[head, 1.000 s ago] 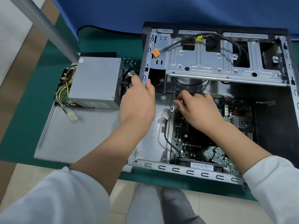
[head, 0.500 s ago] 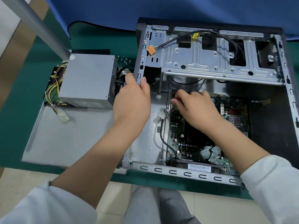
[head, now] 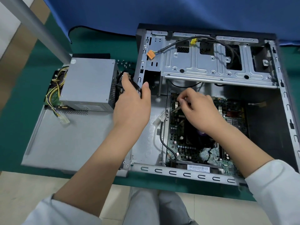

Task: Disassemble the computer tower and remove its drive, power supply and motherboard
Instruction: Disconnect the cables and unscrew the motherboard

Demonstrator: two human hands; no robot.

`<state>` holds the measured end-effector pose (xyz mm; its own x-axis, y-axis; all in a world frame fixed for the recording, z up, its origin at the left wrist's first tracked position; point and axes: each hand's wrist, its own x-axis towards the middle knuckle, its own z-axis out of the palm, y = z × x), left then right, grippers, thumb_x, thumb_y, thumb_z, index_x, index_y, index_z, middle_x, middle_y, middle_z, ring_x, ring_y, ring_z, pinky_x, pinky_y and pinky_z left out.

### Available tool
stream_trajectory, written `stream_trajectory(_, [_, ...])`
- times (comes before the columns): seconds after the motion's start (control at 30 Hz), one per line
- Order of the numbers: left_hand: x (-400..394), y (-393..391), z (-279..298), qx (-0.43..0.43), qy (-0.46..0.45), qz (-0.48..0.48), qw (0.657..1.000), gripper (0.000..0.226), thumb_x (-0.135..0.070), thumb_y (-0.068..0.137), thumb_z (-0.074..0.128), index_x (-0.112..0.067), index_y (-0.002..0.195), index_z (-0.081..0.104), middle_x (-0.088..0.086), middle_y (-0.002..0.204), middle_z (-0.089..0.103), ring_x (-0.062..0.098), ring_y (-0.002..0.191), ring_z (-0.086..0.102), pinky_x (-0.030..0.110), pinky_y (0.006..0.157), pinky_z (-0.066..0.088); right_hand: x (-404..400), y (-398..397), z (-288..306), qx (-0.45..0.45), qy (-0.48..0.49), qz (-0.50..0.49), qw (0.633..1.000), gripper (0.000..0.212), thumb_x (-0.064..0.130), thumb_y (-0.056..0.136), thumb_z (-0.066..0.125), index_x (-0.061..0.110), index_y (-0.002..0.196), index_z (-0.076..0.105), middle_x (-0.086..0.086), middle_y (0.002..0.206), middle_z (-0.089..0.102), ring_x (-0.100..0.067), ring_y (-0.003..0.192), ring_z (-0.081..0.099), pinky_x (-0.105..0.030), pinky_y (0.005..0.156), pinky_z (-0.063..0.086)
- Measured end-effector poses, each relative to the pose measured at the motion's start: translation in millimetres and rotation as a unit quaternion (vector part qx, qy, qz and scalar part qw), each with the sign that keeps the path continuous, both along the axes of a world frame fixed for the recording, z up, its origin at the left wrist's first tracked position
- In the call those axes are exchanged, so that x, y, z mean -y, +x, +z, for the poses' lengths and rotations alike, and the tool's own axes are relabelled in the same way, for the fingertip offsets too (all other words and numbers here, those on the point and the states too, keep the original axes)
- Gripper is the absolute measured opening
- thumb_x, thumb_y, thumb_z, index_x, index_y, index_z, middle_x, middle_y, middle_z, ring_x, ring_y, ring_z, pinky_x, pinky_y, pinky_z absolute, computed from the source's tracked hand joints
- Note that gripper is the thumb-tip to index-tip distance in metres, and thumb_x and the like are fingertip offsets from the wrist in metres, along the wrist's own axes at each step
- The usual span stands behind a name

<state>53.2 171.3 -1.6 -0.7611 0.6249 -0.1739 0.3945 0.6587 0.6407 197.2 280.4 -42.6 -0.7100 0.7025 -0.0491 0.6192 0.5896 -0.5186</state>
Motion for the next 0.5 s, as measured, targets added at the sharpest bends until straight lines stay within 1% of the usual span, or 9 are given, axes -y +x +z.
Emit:
stream_trajectory(0.07, [1.5,0.8,1.5,0.014,0.012,0.003,1.000,0.068,-0.048,0.097,0.036,-0.020,0.150,0.005,0.013,0.118,0.059,0.029,0.111,0.053,0.039,0.089,0.041,0.3,5.9,11.1,-0.026,-0.052,-0.026,0.998,0.005,0.027,0.097,0.045,0.026,0.096,0.049,0.013,0.078,0.057,-0.018,0.087,0.054,-0.032,0.084,0.032])
stream_trajectory(0.1, [3.4,0.6,3.4,0.004,0.023,0.001,1.000,0.069,-0.045,0.096,0.040,-0.016,0.150,0.007,0.013,0.136,0.047,0.027,0.125,0.042,0.038,0.100,0.034,0.7,9.5,17.9,-0.046,-0.080,-0.041,0.995,0.005,0.028,0.097,0.046,0.027,0.094,0.050,0.012,0.078,0.059,-0.017,0.082,0.055,-0.033,0.083,0.037])
stream_trajectory(0.13, [6.3,0.7,6.7,-0.025,0.043,-0.007,0.999,0.068,-0.040,0.096,0.045,-0.013,0.149,0.012,0.010,0.144,0.036,0.024,0.133,0.032,0.033,0.106,0.026,0.9,13.2,25.0,-0.065,-0.103,-0.056,0.991,0.006,0.029,0.097,0.046,0.027,0.093,0.051,0.011,0.079,0.060,-0.016,0.078,0.056,-0.032,0.079,0.040])
stream_trajectory(0.2, [14.1,1.0,17.5,-0.111,0.109,-0.049,0.987,0.055,-0.027,0.095,0.052,-0.013,0.143,0.031,0.007,0.140,0.037,0.019,0.128,0.030,0.022,0.104,0.020,1.8,21.2,40.0,-0.109,-0.137,-0.083,0.981,0.009,0.032,0.096,0.047,0.030,0.089,0.052,0.010,0.081,0.061,-0.012,0.071,0.055,-0.019,0.064,0.040])
stream_trajectory(0.27, [20.8,1.2,27.8,-0.143,0.163,-0.126,0.968,0.038,-0.018,0.093,0.056,-0.017,0.130,0.049,-0.001,0.125,0.047,0.014,0.115,0.040,0.017,0.097,0.027,2.2,29.1,55.6,-0.161,-0.170,-0.113,0.966,0.011,0.032,0.096,0.049,0.033,0.086,0.053,0.018,0.078,0.057,0.001,0.065,0.053,-0.009,0.052,0.035])
stream_trajectory(0.3, [23.4,2.0,32.5,-0.120,0.173,-0.161,0.964,0.032,-0.018,0.092,0.058,-0.019,0.124,0.055,-0.006,0.118,0.051,0.010,0.108,0.046,0.017,0.093,0.032,2.2,32.3,63.3,-0.185,-0.190,-0.129,0.955,0.011,0.033,0.095,0.050,0.034,0.085,0.054,0.022,0.073,0.056,0.006,0.060,0.050,-0.007,0.051,0.034])
stream_trajectory(0.37, [25.6,5.8,40.4,-0.018,0.172,-0.197,0.965,0.025,-0.022,0.090,0.062,-0.026,0.115,0.061,-0.017,0.106,0.057,0.002,0.095,0.054,0.013,0.084,0.040,2.7,36.5,79.0,-0.221,-0.233,-0.162,0.933,0.012,0.037,0.094,0.052,0.035,0.083,0.056,0.024,0.063,0.052,0.004,0.053,0.044,-0.009,0.049,0.034])
stream_trajectory(0.47, [26.0,16.8,49.6,0.166,0.170,-0.184,0.954,0.025,-0.020,0.086,0.065,-0.031,0.108,0.062,-0.015,0.099,0.068,0.000,0.090,0.062,0.015,0.079,0.048,6.3,38.7,101.8,-0.274,-0.284,-0.199,0.897,0.014,0.036,0.092,0.055,0.036,0.079,0.060,0.020,0.058,0.049,-0.002,0.056,0.044,-0.009,0.047,0.035])
stream_trajectory(0.5, [25.7,19.8,52.5,0.209,0.180,-0.172,0.946,0.025,-0.017,0.086,0.066,-0.032,0.106,0.063,-0.013,0.097,0.070,0.002,0.088,0.064,0.016,0.077,0.050,7.6,38.2,108.7,-0.286,-0.293,-0.203,0.890,0.015,0.033,0.092,0.056,0.035,0.079,0.061,0.019,0.058,0.049,-0.001,0.057,0.045,-0.009,0.051,0.036])
